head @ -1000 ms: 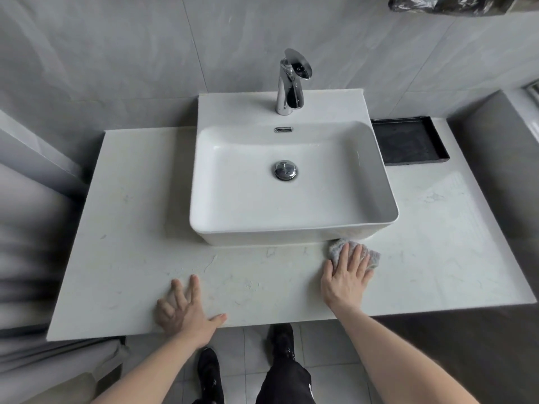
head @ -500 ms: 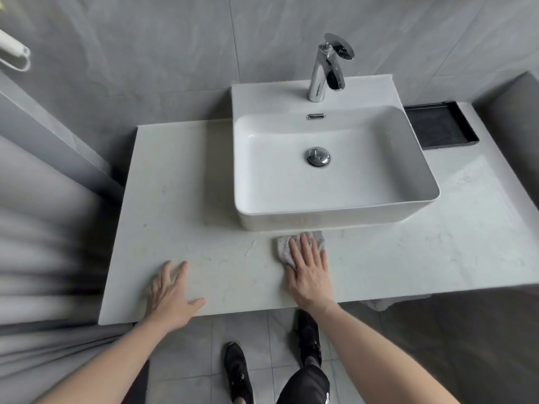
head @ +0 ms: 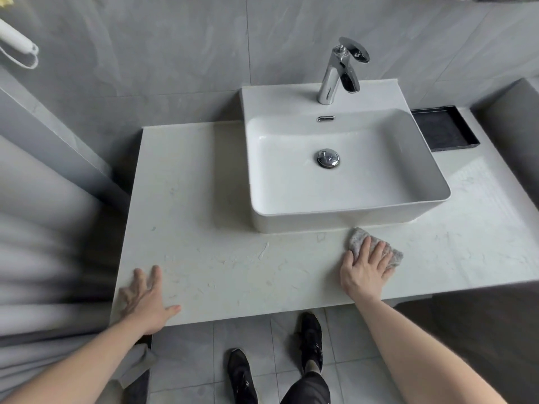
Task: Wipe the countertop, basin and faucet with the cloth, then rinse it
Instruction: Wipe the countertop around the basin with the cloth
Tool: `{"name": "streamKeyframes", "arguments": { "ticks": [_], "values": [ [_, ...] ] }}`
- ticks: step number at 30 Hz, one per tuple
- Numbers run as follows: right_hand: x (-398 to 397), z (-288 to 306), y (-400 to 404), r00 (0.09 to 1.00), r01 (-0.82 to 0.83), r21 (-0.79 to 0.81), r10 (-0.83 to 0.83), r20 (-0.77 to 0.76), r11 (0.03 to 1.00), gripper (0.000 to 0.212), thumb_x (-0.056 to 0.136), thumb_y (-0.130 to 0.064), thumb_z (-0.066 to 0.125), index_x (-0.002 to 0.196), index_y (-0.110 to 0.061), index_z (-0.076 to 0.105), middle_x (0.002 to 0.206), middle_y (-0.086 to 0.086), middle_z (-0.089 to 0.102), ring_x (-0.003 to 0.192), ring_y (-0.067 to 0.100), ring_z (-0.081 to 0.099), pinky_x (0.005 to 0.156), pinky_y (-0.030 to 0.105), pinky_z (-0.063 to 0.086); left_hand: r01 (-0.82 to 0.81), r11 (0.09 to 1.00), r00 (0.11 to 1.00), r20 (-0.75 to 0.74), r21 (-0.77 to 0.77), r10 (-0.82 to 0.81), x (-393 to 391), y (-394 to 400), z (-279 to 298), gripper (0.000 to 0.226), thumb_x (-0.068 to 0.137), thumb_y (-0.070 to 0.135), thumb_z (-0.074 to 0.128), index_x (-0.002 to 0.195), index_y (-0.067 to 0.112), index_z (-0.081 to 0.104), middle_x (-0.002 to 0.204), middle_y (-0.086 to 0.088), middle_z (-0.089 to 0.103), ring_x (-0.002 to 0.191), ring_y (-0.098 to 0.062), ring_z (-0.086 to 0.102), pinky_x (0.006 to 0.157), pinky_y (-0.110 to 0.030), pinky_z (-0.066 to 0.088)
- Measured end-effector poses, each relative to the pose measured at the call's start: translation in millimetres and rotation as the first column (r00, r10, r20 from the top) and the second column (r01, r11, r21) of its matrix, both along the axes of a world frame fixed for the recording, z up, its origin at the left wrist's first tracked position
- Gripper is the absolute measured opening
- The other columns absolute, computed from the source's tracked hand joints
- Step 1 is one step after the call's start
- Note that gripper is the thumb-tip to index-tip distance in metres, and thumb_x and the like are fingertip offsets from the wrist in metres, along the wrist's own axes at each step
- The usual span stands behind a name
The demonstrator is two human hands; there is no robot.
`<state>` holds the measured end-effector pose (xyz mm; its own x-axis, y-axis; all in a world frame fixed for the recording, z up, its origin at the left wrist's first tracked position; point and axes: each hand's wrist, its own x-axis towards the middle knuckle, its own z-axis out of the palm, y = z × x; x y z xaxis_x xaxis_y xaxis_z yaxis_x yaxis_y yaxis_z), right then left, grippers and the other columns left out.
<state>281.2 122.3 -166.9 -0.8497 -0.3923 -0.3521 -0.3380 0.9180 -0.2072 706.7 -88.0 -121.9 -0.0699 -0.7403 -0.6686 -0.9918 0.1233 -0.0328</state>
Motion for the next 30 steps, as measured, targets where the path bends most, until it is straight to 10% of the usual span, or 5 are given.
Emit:
{"name": "streamKeyframes", "arguments": {
  "ticks": [17, 30],
  "values": [
    [189.7, 2.1, -76.4, 0.670, -0.730, -0.224, 0.741, -0.047, 0.645, 0.064, 0.106, -0.048, 0.026, 0.165, -0.031, 0.009, 0.172, -0.002, -0.007, 0.158, 0.022, -0.014, 0.127, 0.049, -0.004, -0.010, 0.997, 1.000, -0.026, 0.081, 0.012, -1.1, -0.5, 1.1, 0.114, 0.089, 0.056, 0.063, 0.153, 0.030, -0.028, 0.158, -0.010, -0.041, 0.146, -0.058, -0.014, 0.119, -0.062, 0.019],
    [-23.0, 21.0, 39.0, 0.994, -0.107, 0.078, 0.108, -0.013, 0.991, 0.068, 0.102, -0.059, 0.024, 0.164, -0.034, 0.010, 0.173, 0.003, 0.000, 0.159, 0.028, 0.001, 0.126, 0.054, 0.004, -0.018, 0.996, 0.999, -0.050, 0.087, 0.022, 0.6, 0.4, 1.1, 0.116, 0.087, 0.057, 0.065, 0.154, 0.032, -0.027, 0.158, -0.008, -0.040, 0.146, -0.057, -0.014, 0.119, -0.064, 0.019]
  ]
}}
